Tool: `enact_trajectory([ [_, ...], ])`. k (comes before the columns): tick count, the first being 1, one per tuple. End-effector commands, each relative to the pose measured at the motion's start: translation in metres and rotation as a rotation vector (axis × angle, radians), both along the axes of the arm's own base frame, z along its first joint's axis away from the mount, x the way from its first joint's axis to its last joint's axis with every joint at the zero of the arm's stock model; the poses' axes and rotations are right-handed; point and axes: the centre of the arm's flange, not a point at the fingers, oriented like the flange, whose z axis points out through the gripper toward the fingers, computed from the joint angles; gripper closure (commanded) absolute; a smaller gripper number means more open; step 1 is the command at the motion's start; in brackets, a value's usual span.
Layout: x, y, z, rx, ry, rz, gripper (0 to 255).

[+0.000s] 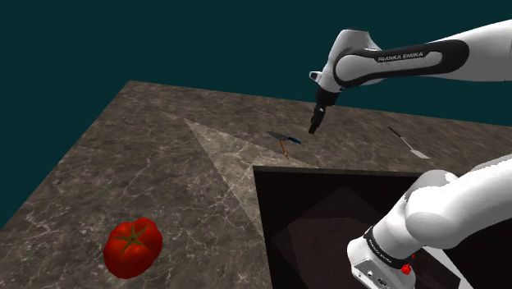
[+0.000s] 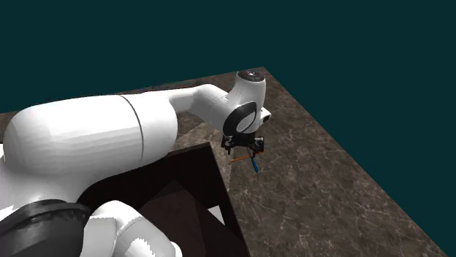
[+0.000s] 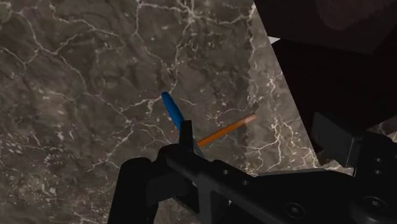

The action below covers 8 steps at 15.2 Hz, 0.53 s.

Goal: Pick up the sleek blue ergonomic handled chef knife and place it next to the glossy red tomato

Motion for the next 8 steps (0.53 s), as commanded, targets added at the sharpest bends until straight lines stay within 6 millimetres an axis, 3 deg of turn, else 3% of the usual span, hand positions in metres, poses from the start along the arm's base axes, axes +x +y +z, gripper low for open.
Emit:
enact_trajectory([
  [1, 0.02, -0.003, -0.021, -0.01, -0.004, 0.091, 0],
  [8, 0.082, 0.004, -0.088, -0.04, -0.011, 0.391, 0],
])
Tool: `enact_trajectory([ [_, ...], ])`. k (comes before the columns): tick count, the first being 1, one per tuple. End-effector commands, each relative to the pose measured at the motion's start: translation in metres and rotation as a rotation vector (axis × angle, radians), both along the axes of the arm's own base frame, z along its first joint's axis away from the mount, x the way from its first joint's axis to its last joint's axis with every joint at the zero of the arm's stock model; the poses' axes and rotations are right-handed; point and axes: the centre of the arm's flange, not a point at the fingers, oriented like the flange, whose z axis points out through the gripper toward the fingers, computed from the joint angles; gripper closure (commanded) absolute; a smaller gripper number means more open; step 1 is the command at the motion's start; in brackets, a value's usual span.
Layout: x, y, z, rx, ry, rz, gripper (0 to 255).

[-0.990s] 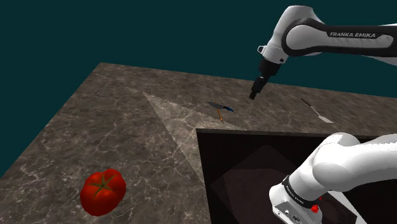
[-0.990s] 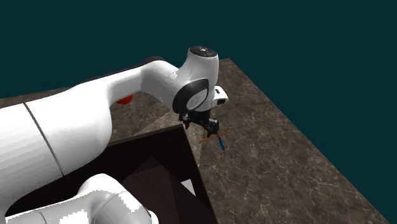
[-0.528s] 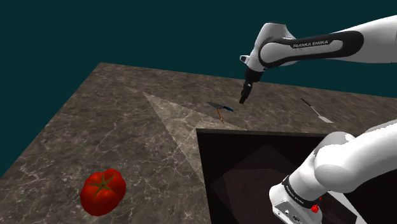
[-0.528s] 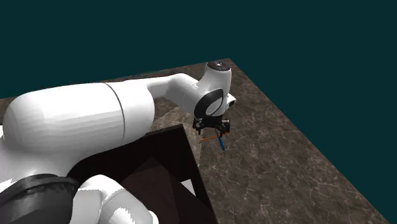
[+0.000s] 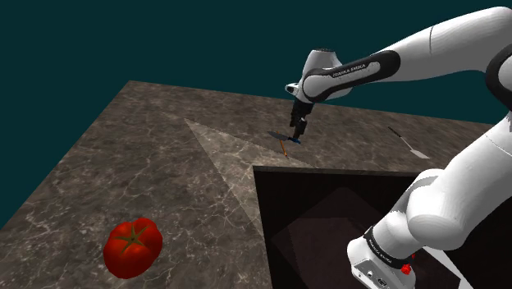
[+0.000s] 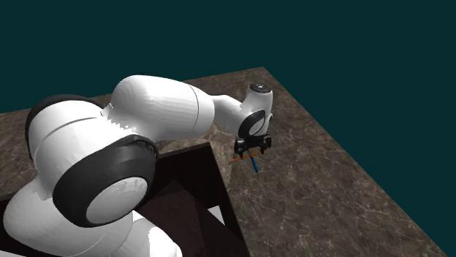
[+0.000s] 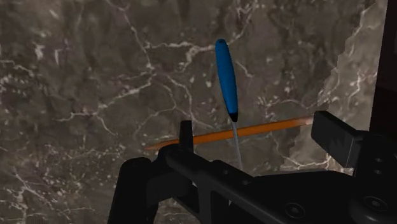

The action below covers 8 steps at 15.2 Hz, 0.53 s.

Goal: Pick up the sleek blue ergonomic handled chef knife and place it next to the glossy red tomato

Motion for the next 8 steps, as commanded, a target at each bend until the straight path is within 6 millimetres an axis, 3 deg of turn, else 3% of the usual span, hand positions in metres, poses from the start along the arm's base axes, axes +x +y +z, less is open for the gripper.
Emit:
enact_trajectory([
  [1, 0.009, 0.002, -0.016, -0.005, -0.002, 0.048, 0],
  [8, 0.009, 0.001, -0.05, -0.005, -0.002, 0.048, 0],
])
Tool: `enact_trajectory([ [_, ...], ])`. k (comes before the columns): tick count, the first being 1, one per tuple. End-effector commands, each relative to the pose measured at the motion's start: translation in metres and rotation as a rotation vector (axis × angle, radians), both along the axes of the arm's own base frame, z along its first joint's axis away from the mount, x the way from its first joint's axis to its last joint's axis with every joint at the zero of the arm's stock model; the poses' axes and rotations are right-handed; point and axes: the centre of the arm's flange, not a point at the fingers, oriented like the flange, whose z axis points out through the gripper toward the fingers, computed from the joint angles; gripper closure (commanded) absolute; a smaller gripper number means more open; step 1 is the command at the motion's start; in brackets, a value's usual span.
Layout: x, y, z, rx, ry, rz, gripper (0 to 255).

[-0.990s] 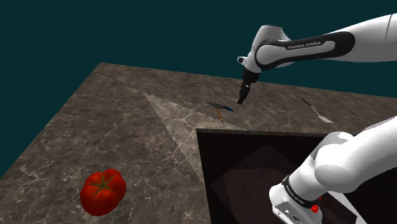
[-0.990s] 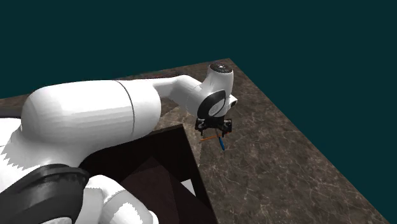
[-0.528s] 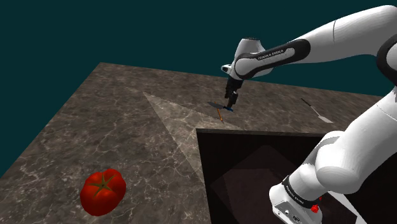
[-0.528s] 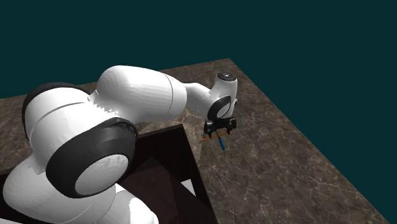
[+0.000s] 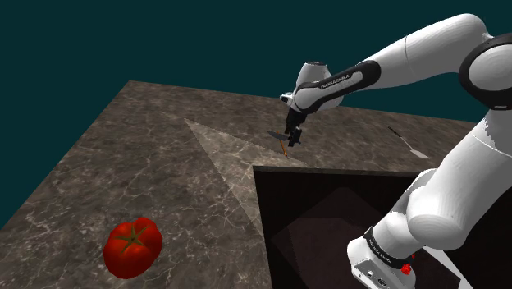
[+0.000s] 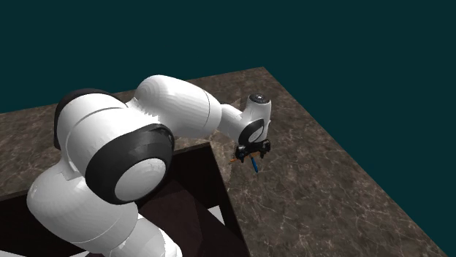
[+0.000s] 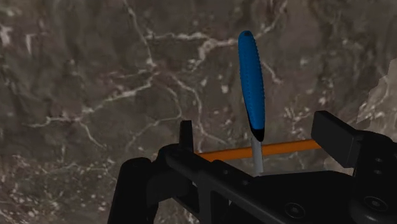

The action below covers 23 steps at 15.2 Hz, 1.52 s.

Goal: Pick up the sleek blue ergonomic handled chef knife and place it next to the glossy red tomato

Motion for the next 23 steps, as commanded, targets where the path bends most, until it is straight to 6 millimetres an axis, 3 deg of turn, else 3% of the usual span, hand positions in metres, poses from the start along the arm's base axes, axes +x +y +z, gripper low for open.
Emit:
enact_trajectory([
  [1, 0.0, 0.0, -0.005, 0.0, 0.0, 0.0, 0],
  [8, 0.0, 0.0, -0.005, 0.0, 0.0, 0.0, 0],
  [9, 0.0, 0.0, -0.005, 0.0, 0.0, 0.0, 255],
  [18, 0.0, 0.0, -0.005, 0.0, 0.0, 0.0, 255],
  [23, 0.0, 0.0, 0.022, 0.0, 0.0, 0.0, 255],
])
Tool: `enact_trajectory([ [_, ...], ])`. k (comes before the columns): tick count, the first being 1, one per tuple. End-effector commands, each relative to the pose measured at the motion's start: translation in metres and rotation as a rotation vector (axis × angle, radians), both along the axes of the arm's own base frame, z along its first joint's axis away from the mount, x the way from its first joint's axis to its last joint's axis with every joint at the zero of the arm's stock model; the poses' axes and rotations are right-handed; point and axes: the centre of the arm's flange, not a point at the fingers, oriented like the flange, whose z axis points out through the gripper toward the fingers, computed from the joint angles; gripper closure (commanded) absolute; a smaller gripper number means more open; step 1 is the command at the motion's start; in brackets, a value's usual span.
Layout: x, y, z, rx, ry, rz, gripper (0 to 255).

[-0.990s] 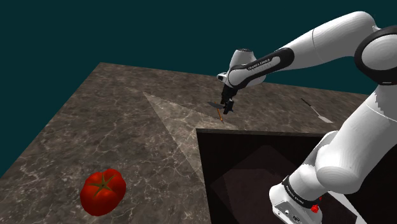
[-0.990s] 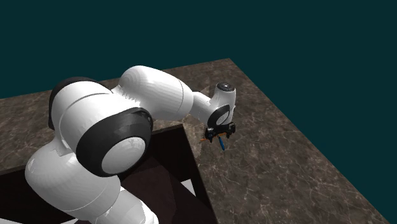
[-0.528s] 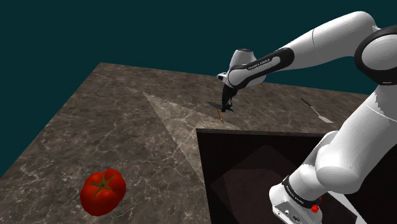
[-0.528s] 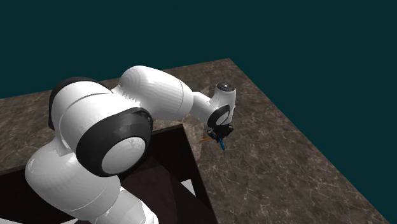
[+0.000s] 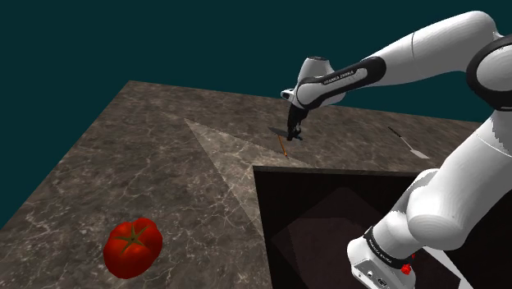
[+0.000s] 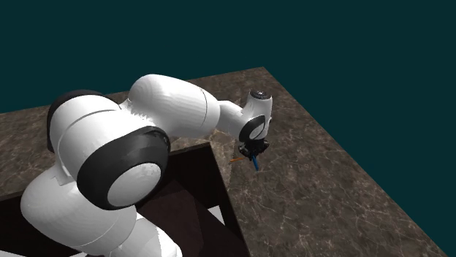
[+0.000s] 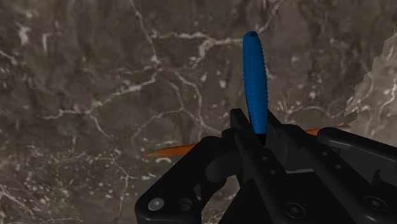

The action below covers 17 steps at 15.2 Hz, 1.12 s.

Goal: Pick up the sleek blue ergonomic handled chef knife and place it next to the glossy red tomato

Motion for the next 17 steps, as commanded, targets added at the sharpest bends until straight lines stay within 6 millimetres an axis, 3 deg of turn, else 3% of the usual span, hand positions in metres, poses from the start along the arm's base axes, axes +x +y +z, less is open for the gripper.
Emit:
enact_trajectory([
  [1, 0.0, 0.0, 0.01, 0.0, 0.0, 0.0, 255],
  [17, 0.0, 0.0, 0.095, 0.0, 0.0, 0.0, 255],
])
